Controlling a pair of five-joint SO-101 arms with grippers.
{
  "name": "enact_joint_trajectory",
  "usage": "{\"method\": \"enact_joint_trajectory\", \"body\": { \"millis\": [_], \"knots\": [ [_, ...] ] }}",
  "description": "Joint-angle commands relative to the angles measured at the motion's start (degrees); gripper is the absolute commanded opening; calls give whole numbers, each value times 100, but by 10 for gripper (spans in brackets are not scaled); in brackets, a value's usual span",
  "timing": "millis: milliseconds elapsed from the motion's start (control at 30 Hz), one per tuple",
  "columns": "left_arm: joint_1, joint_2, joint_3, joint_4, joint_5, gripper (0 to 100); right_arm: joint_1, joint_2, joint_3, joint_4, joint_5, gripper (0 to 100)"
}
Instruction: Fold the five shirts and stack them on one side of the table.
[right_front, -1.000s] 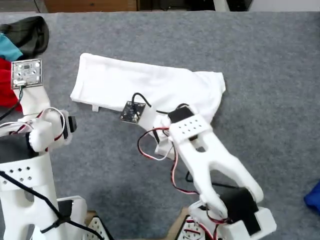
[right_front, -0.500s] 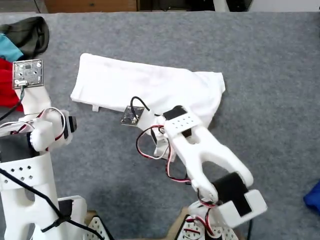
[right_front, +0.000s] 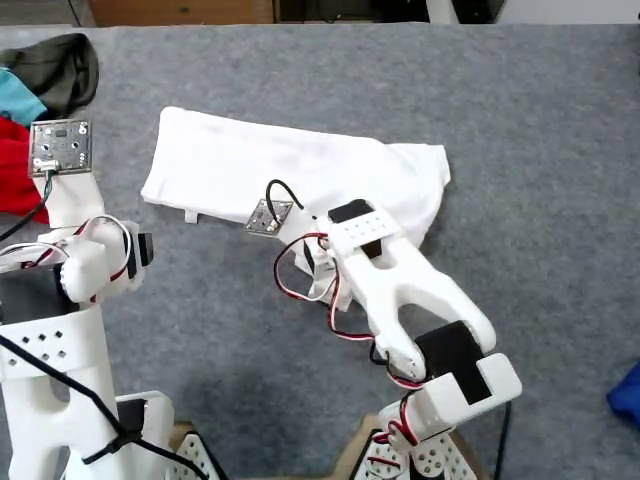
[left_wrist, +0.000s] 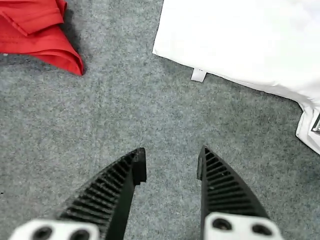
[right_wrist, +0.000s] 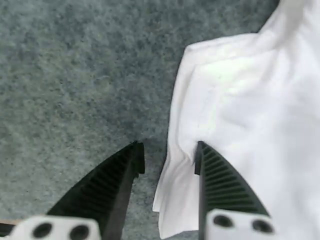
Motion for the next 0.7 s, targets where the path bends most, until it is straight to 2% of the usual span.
{"method": "enact_joint_trajectory", "body": {
  "millis": [0, 100, 533, 667],
  "knots": [
    [-88, -92, -18, -53, -53, 184, 163, 259, -22, 26, -18, 122],
    [-88, -92, -26, -70, -62, 184, 189, 259, -13, 18, -18, 75],
    [-88, -92, -26, -53, -62, 184, 523, 259, -31, -26, -44, 76],
    [-88, -92, -26, -53, -62, 184, 523, 259, -224, 9, -44, 20]
  ]
}}
